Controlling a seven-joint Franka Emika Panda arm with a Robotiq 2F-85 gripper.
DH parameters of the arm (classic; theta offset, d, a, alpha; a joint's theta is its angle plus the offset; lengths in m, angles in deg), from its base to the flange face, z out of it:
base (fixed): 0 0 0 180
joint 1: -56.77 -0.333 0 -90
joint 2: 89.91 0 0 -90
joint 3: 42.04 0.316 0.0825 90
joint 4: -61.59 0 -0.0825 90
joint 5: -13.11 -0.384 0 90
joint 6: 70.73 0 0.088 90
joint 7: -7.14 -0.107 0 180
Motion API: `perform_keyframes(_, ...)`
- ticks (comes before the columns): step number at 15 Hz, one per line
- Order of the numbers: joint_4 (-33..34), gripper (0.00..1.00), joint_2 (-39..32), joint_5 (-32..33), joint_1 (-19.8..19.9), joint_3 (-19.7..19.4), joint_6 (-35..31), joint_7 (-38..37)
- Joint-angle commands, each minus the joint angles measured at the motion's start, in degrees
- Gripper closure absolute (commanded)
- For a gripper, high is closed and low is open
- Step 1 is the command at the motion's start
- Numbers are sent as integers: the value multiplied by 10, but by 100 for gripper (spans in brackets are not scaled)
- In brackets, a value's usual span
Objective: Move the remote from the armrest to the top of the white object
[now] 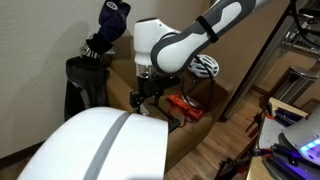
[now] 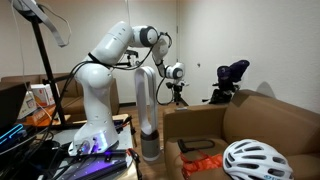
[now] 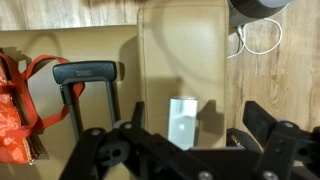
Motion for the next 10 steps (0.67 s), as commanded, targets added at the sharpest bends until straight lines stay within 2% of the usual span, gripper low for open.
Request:
perform_keyframes(1,49,0,-41,-15,1,-7,13,-48)
perform_keyframes(5,66,0,-64,-23,8,-10,-2,-79)
perform_keyframes(10,77,0,-77,-26,17,-3,-17,-72)
